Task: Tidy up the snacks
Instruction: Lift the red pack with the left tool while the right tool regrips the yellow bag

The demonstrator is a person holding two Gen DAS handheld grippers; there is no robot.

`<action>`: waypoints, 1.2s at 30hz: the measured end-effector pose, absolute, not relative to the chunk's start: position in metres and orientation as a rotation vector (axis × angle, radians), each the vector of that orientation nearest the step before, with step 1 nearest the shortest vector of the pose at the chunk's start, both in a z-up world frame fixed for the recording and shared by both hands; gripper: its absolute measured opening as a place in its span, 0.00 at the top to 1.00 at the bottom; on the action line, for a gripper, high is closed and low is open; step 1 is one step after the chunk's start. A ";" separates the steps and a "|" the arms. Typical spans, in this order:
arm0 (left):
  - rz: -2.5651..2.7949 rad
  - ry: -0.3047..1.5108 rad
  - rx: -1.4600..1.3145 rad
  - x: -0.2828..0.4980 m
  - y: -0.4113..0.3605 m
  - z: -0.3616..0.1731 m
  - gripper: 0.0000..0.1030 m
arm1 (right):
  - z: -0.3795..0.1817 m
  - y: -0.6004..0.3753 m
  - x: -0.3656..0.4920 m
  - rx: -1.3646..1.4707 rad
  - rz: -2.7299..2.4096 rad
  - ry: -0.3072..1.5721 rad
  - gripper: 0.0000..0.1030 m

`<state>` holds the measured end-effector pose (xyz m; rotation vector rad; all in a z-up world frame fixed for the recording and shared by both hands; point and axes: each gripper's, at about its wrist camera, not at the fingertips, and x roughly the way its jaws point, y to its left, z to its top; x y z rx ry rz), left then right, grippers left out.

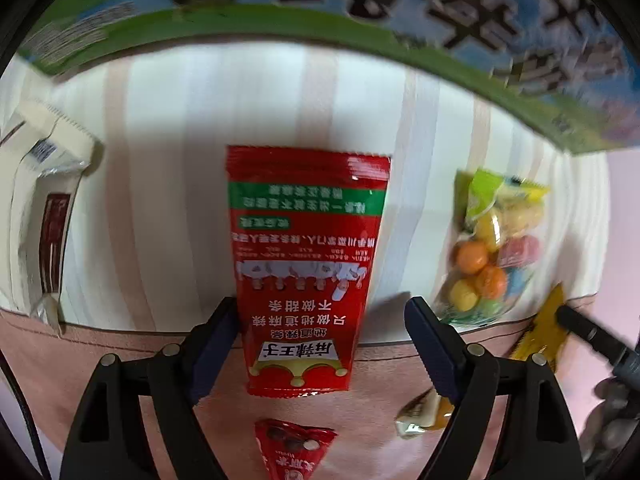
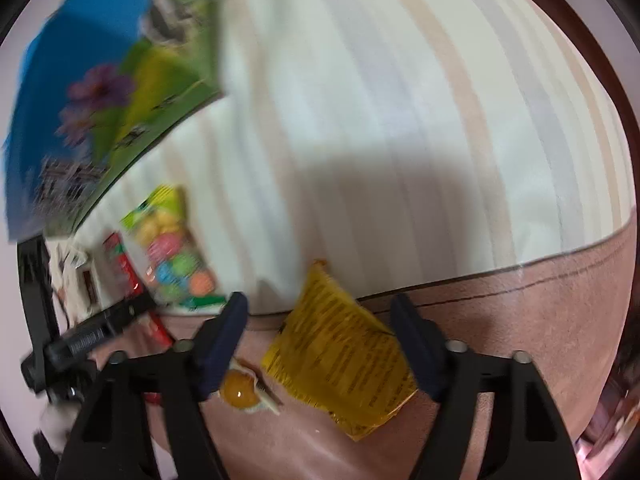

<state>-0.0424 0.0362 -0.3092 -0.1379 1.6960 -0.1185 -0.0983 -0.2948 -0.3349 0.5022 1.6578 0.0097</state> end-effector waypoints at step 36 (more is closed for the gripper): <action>-0.133 1.683 0.026 -0.048 0.003 -0.343 0.34 | -0.332 -0.180 -0.134 -0.412 0.289 1.785 0.40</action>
